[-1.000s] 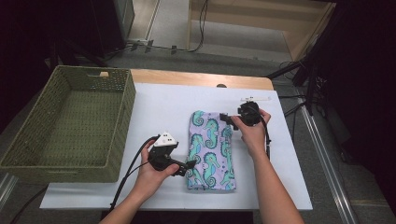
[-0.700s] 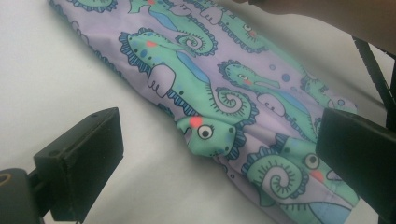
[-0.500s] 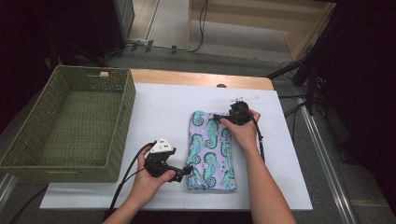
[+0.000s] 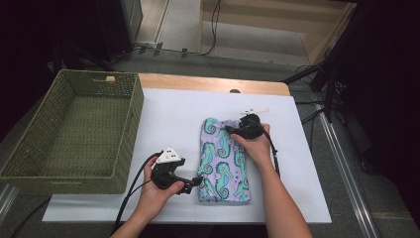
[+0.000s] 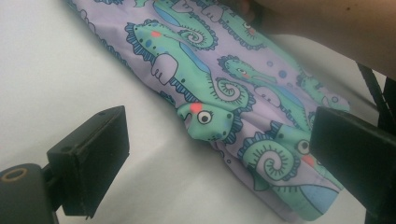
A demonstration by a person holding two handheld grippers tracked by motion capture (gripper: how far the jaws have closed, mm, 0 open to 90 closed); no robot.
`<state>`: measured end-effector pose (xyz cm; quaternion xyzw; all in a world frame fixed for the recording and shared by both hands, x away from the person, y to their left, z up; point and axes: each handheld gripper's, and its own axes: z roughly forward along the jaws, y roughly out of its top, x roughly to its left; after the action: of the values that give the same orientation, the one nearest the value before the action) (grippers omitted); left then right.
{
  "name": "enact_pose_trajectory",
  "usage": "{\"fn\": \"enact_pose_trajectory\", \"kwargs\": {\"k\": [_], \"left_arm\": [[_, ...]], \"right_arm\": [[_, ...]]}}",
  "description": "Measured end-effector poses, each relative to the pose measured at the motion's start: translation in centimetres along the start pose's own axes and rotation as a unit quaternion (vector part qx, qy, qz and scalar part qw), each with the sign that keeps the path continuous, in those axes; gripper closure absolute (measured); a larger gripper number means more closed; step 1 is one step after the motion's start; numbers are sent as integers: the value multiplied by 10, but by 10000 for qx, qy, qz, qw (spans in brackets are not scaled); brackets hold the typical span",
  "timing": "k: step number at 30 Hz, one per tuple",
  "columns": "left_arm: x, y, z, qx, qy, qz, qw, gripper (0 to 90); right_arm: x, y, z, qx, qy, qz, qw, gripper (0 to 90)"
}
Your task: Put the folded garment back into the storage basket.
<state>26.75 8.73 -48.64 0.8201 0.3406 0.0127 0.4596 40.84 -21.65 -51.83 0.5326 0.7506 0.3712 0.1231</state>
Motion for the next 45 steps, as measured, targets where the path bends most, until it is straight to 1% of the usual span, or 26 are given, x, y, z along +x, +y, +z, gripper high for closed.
{"fn": "enact_pose_trajectory", "kwargs": {"k": [2,3,5,6,8,10,11,12,13,15,18,19,21,23,26,29,31,33,34,36,38,39,42,43,44,45], "left_arm": [[0,0,0,26,8,-8,10000,46],[0,0,0,21,-14,-21,10000,45],[-1,0,1,7,-14,-30,10000,46],[-1,1,1,43,-16,-38,10000,46],[-2,0,2,58,-58,-75,9999,62],[-1,0,5,72,25,-106,9999,62],[0,0,5,107,23,-143,9998,62],[2,0,6,110,-12,-277,9996,63],[3,0,6,101,-13,-351,9993,78],[3,0,6,89,23,-420,9991,132],[4,-1,10,156,48,-535,9984,147],[4,-2,12,164,57,-581,9982,154],[3,-4,16,185,1,-682,9975,162],[0,-5,22,275,-38,-681,9973,174],[-6,-5,27,330,-116,-662,9972,174],[-11,-6,31,382,-195,-755,9962,174],[-13,-8,35,458,-140,-783,9958,181],[-17,-8,36,468,-39,-782,9958,195],[-18,-8,37,485,-54,-832,9953,214],[-23,-8,38,513,119,-795,9954,233],[-27,-9,38,544,255,-918,9940,264],[-30,-9,39,552,339,-921,9936,286],[-37,-9,42,585,566,-817,9933,296],[-39,-9,42,577,619,-806,9931,311],[-42,-9,43,637,646,-729,9932,332],[-43,-9,44,644,676,-706,9931,360]], "right_arm": [[-1,0,0,32,18,89,10000,656],[-2,0,-1,56,107,131,9998,709],[-2,0,-1,131,291,177,9993,766],[-1,1,-1,142,301,146,9993,782],[2,1,-3,150,284,50,9995,792],[4,2,-5,141,305,-61,9994,798],[4,2,-7,106,327,-52,9994,800],[5,3,-8,65,346,-36,9994,802],[5,4,-12,7,355,-30,9994,804],[6,6,-17,-104,380,-38,9992,805],[9,9,-24,-244,430,-36,9988,807],[10,10,-25,-281,424,-89,9987,807],[11,11,-28,-326,427,-130,9985,808],[12,11,-29,-344,420,-146,9984,807],[10,11,-31,-407,439,-136,9981,807],[9,10,-33,-425,438,-168,9980,807],[9,9,-34,-452,441,-224,9977,807],[9,9,-36,-470,429,-223,9977,807],[9,9,-36,-487,438,-218,9976,806],[10,9,-36,-492,451,-226,9975,807],[11,9,-35,-490,454,-237,9975,807],[11,8,-34,-492,451,-224,9975,806],[12,4,-31,-540,488,-191,9972,807],[12,2,-32,-532,491,-201,9972,807],[12,2,-32,-531,486,-233,9971,807],[12,2,-34,-548,479,-260,9970,807]]}}
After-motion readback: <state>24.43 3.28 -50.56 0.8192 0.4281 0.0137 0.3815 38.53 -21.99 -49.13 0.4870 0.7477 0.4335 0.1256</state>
